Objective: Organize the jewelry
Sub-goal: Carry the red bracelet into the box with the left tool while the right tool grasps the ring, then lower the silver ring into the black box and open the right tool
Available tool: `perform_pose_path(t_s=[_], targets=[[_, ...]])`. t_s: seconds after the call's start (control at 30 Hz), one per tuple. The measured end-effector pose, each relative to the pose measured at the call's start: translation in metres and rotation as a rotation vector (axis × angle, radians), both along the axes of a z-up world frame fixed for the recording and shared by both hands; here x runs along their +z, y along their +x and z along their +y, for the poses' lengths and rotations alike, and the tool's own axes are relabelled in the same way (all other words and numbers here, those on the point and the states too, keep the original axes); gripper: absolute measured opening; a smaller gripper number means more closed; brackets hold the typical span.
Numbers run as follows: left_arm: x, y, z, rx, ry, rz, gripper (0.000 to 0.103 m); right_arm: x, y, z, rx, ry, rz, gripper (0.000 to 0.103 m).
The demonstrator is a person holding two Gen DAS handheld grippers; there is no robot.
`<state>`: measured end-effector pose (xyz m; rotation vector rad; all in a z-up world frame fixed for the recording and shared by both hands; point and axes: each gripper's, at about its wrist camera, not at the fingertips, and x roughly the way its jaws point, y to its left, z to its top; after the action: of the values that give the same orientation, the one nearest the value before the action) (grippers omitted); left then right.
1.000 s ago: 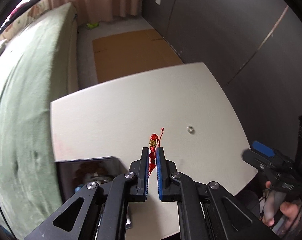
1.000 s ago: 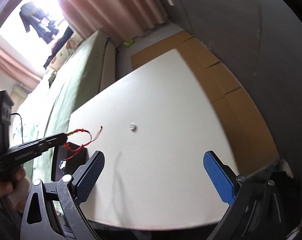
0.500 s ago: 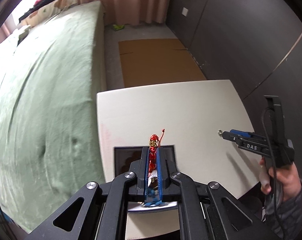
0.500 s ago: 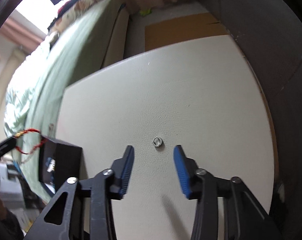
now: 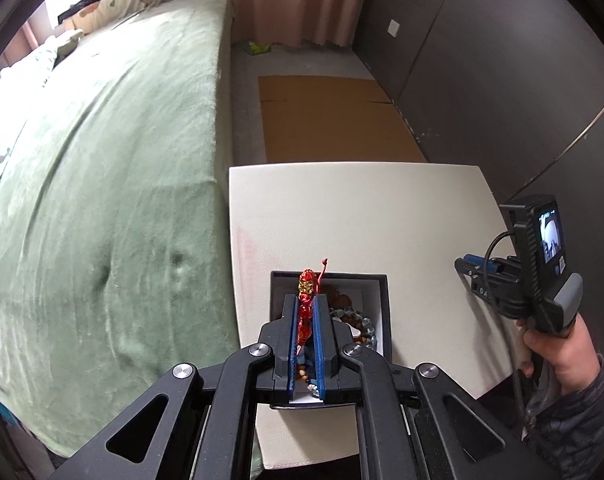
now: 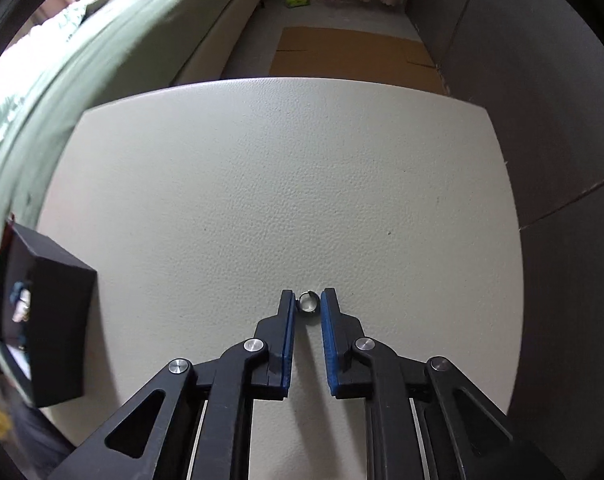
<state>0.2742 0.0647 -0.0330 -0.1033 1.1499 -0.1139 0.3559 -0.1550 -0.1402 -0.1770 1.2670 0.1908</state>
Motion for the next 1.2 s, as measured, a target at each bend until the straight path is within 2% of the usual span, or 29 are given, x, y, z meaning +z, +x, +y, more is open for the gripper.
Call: perform_pose_path(t_s=[0.03, 0.1, 0.37, 0.4, 0.47, 0.5, 0.53, 0.87, 1.2], targets=[[-0.002, 0.0, -0.001, -0.003, -0.007, 0.003, 0.007, 0.0, -0.003, 0.0, -0.001, 0.003, 0.001, 0.014], [-0.005, -0.001, -0.005, -0.013, -0.023, 0.008, 0.007, 0.003, -0.011, -0.005, -0.011, 0.08, 0.007, 0.014], [-0.023, 0.008, -0.014, -0.012, -0.067, 0.044, 0.008, 0.029, -0.046, -0.019, -0.04, 0.213, -0.051, 0.014], [-0.025, 0.009, -0.013, -0.011, -0.073, 0.052, 0.012, 0.037, -0.052, -0.02, -0.04, 0.236, -0.061, 0.014], [-0.026, 0.01, -0.01, -0.01, -0.108, 0.057, 0.035, 0.047, -0.049, -0.016, -0.03, 0.26, -0.075, 0.014], [-0.026, 0.009, -0.009, -0.007, -0.117, 0.052, 0.054, 0.052, -0.052, -0.012, -0.02, 0.273, -0.084, 0.014], [-0.023, 0.007, -0.006, -0.001, -0.121, 0.035, 0.064, 0.059, -0.055, -0.008, -0.007, 0.287, -0.093, 0.014], [-0.012, -0.007, 0.033, 0.059, -0.116, -0.003, 0.065, 0.089, -0.073, 0.064, 0.135, 0.403, -0.104, 0.014], [-0.005, -0.024, 0.077, 0.127, -0.135, -0.031, 0.065, 0.102, -0.076, 0.104, 0.196, 0.497, -0.075, 0.014]])
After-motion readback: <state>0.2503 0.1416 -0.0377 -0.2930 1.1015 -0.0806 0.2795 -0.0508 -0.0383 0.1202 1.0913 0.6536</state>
